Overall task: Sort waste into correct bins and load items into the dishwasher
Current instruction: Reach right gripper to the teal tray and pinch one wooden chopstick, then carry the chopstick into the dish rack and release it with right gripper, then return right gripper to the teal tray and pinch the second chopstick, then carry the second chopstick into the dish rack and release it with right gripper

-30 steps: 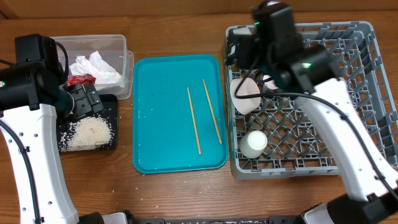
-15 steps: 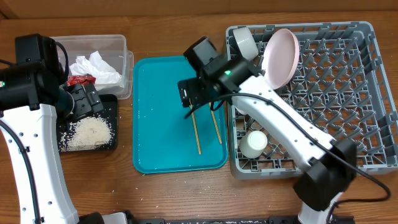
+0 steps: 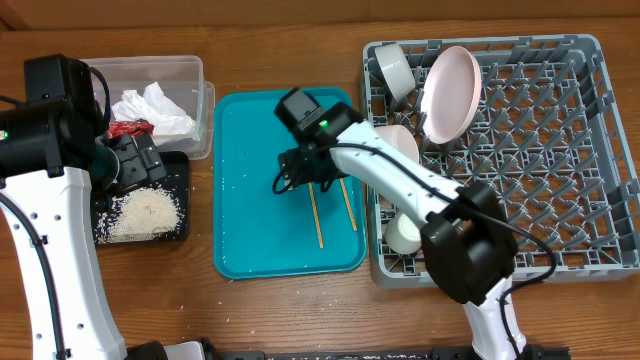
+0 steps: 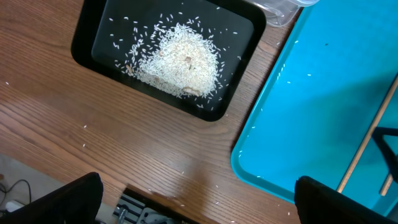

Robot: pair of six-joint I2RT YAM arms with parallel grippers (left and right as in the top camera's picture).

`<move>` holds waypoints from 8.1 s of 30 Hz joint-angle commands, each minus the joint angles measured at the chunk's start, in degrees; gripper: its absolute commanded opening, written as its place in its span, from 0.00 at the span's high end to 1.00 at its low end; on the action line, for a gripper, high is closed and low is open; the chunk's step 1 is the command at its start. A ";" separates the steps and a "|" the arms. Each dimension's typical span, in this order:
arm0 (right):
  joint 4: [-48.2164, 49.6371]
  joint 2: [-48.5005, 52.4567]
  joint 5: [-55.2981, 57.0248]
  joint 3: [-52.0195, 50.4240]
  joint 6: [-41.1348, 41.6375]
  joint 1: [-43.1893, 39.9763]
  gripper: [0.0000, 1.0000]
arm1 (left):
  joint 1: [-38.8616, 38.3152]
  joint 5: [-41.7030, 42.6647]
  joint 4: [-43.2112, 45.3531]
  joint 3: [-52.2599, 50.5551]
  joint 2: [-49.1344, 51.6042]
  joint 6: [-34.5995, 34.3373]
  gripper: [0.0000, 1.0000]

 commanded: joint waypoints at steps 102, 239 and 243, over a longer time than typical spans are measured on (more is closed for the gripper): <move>-30.86 -23.50 13.97 -10.69 -4.39 -26.60 0.69 | -0.07 -0.72 0.04 -0.09 0.31 -0.55 0.00; -11.93 -31.95 11.82 -22.88 -12.46 -28.33 0.34 | -0.44 -0.72 0.07 -0.09 0.31 -0.55 0.00; -12.37 -32.04 10.45 -22.32 -12.07 -28.33 0.29 | -0.44 -0.72 0.07 -0.09 0.31 -0.55 0.00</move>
